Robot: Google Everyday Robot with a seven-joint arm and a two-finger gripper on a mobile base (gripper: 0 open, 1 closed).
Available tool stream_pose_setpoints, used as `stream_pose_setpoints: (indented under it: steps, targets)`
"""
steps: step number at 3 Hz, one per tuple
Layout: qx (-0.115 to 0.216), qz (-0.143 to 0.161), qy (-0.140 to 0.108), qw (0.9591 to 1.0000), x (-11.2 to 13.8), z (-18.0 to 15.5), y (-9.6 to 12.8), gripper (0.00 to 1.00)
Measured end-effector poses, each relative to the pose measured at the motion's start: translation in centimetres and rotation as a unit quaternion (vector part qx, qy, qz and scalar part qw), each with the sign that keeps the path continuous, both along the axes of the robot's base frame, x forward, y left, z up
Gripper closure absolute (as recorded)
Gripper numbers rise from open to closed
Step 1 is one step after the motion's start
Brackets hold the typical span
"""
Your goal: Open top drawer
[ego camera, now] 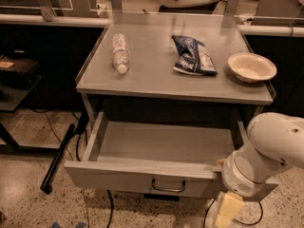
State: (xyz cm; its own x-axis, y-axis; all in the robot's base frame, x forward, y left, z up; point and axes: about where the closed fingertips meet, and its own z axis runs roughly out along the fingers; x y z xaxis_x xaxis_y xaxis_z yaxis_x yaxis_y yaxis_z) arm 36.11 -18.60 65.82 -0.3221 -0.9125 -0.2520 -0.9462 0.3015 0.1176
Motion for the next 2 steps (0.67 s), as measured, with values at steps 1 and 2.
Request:
stream_pose_setpoints:
  steps: [1,2]
  targets:
    - [0.016,-0.023,0.011,0.9996,-4.12,1.69,-2.54,0.0]
    - [0.018,-0.025,0.011,0.9995,-4.57,1.84,-2.83,0.0]
